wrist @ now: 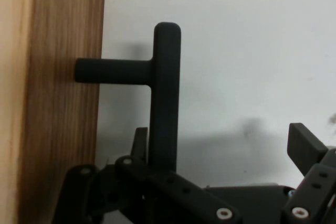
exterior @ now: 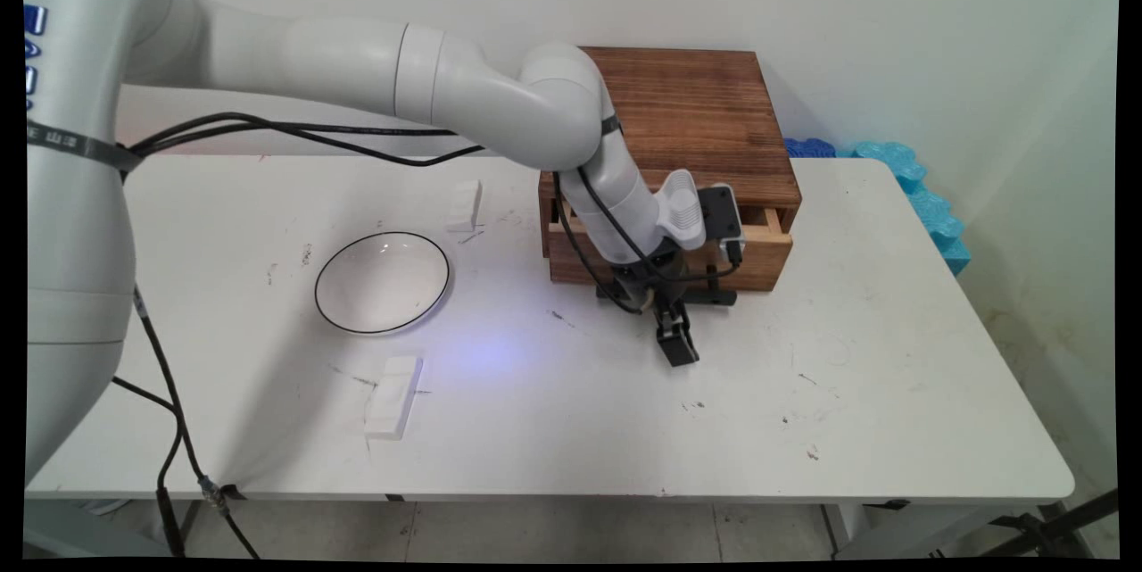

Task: Open the drawer

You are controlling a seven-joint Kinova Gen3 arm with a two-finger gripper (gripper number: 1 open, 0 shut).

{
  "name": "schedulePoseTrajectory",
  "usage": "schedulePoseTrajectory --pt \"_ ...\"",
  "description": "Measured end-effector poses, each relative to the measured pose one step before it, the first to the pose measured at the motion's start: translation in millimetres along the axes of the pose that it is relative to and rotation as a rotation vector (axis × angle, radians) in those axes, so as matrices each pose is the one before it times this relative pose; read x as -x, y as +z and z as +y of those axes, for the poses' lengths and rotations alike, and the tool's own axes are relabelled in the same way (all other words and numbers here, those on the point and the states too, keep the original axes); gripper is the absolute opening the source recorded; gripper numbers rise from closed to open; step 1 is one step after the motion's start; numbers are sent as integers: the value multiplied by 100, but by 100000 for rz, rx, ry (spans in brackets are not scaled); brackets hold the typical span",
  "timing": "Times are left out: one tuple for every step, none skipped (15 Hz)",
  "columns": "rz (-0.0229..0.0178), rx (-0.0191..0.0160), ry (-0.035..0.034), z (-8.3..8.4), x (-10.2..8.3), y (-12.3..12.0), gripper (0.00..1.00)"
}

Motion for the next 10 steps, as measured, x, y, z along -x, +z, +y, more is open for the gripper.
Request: schedulePoseTrajectory --pt "-124 205 51 443 38 -121 100" --pt "-92 184 48 426 45 -109 100" --pt "-85 117 103 441 47 -104 100" --pt "-98 43 97 401 42 -67 100" --pt "-62 24 61 260 30 -41 100" --pt "-129 -67 -18 327 42 -53 100" --pt "-189 -43 -30 331 58 -36 100" --pt "-152 -69 -58 349 35 -24 100" --pt "-137 -49 -51 264 30 -6 100" --pt "-176 -78 -82 501 16 -24 100"
